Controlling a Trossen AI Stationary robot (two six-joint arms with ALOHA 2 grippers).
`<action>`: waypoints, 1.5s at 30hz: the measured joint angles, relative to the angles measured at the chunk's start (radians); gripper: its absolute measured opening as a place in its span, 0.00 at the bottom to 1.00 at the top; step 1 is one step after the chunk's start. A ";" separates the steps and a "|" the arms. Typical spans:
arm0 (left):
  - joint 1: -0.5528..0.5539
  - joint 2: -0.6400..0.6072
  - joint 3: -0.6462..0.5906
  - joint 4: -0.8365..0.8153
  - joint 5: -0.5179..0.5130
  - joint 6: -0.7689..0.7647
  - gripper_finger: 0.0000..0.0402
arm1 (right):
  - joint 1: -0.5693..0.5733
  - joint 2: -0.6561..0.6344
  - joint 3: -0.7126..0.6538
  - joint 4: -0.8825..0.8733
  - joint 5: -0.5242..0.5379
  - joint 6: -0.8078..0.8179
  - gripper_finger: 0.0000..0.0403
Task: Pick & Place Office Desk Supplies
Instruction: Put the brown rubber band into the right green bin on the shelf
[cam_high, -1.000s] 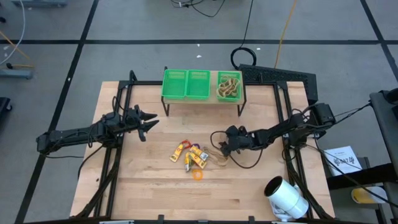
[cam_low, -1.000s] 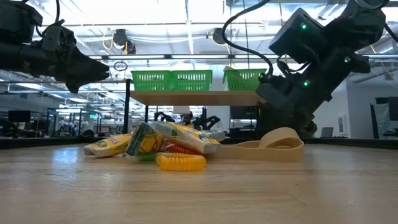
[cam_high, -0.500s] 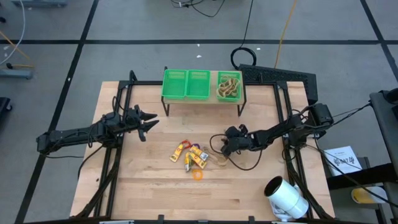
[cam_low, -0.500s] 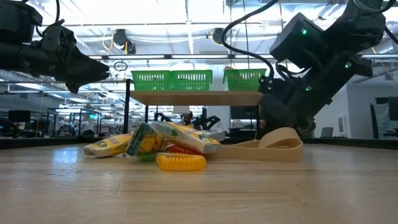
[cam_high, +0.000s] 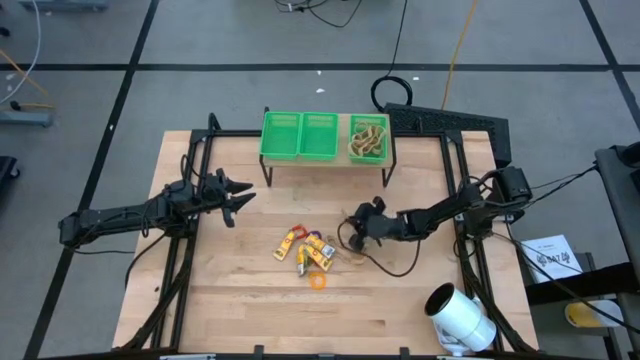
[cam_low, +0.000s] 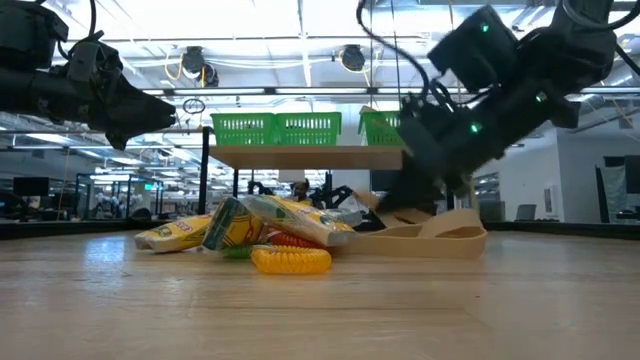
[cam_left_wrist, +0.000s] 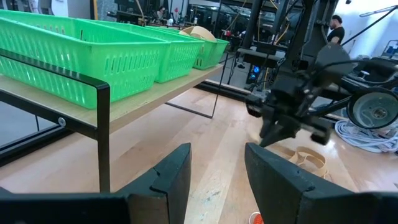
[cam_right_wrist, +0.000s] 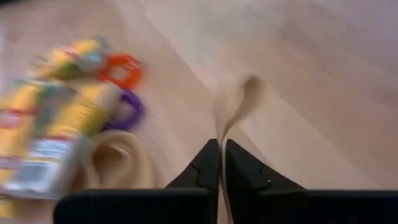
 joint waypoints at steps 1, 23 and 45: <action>0.000 0.000 0.000 0.000 0.000 0.000 0.40 | -0.002 0.000 0.000 0.035 -0.015 -0.027 0.01; 0.000 0.000 0.000 0.000 0.000 0.000 0.40 | -0.120 -0.266 0.002 0.437 -0.117 -0.317 0.01; 0.000 0.000 0.000 0.000 0.000 0.000 0.40 | -0.525 -0.491 0.257 -0.195 -0.111 -0.438 0.01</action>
